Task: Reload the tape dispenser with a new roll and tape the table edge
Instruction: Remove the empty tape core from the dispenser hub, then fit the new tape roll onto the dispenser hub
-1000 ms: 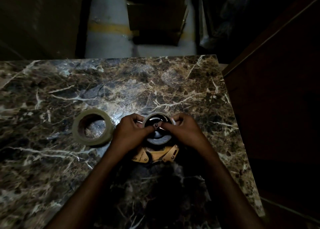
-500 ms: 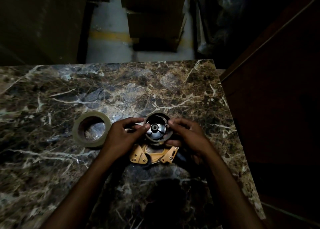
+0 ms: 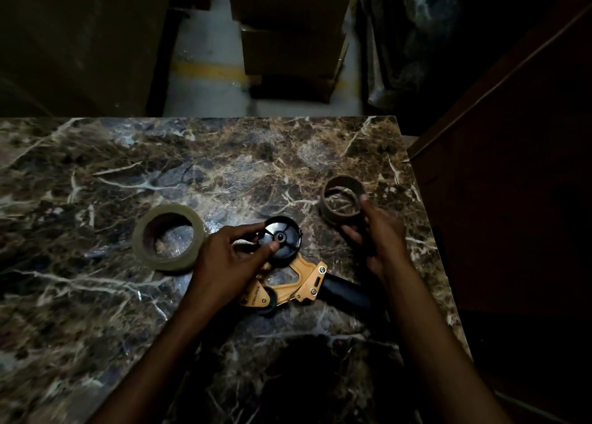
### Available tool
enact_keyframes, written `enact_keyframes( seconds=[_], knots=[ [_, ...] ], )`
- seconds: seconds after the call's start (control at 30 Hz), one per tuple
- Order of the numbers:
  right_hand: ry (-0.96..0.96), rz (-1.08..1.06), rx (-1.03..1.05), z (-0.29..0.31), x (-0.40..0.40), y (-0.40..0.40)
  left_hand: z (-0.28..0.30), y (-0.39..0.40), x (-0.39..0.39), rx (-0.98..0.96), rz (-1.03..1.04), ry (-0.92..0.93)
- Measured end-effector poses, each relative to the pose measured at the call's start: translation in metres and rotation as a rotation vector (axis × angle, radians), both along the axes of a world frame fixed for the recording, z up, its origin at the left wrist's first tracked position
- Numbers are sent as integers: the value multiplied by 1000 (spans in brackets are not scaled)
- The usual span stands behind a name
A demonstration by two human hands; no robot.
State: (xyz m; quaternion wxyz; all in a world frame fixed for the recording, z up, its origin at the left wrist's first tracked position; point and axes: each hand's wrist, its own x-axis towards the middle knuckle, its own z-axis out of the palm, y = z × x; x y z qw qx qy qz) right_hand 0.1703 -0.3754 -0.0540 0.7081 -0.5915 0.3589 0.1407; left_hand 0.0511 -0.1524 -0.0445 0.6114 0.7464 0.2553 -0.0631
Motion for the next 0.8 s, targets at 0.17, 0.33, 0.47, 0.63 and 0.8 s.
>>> enact_keyframes(
  seconds=[0.17, 0.33, 0.47, 0.63, 0.8],
  knots=[
    [-15, -8, -148, -15, 12, 1, -1, 0, -3, 27, 14, -9],
    [-105, 36, -328, -12, -1, 2, -5, 0, -4, 52, 29, -29],
    [-240, 202, -527, -11, -24, -6, -8, 2, -3, 104, 13, -46],
    [-308, 570, -781, -15, -61, -20, -10, 2, -5, 124, 21, -58],
    [-314, 776, -851, -16, -84, -18, -8, 1, -7, 138, 7, -84]
  ],
)
